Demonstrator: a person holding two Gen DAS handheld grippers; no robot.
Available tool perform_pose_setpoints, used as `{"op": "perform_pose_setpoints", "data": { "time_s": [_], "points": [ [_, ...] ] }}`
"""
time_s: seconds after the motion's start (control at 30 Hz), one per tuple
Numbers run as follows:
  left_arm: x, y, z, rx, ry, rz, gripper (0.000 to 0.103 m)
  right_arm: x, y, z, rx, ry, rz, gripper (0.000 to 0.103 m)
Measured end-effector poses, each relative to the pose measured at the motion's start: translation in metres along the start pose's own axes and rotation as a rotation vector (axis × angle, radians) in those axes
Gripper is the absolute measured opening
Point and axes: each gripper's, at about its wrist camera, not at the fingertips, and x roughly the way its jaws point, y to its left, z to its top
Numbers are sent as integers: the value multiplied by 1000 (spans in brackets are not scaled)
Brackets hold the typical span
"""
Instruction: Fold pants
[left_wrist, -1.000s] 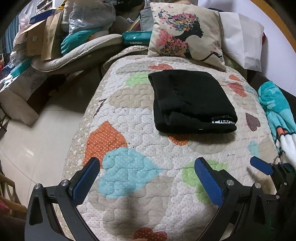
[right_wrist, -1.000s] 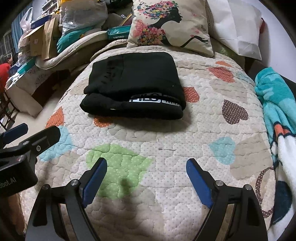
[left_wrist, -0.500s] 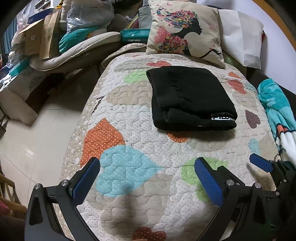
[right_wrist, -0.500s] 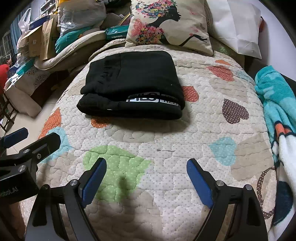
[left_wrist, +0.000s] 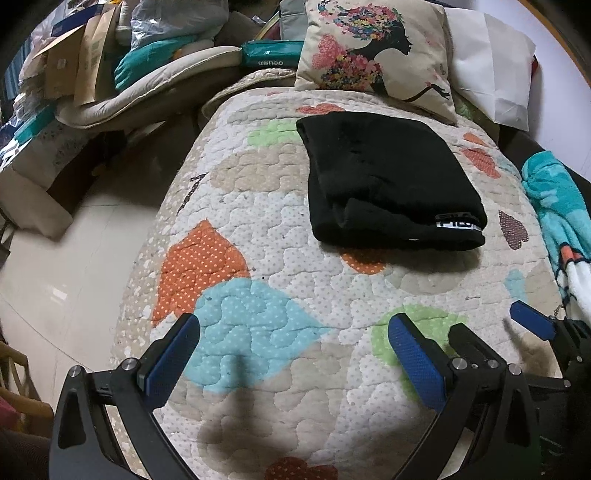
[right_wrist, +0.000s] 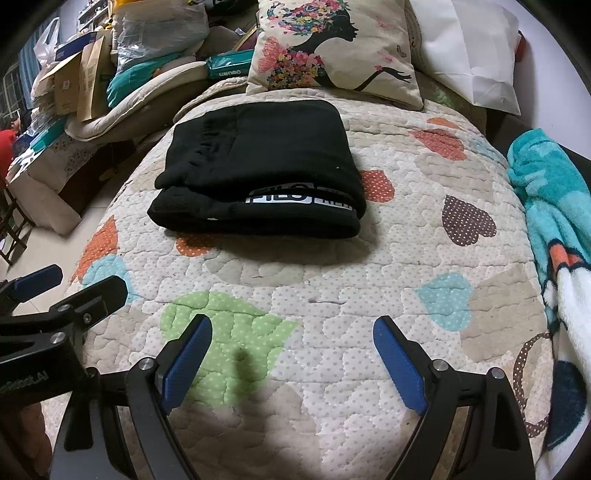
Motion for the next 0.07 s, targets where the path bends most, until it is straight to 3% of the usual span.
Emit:
{"op": "perform_pose_setpoints", "data": {
  "time_s": [0.07],
  "points": [
    [2, 0, 0, -5, 8, -5, 102, 1, -3, 0, 8, 5, -1, 93]
  ]
}}
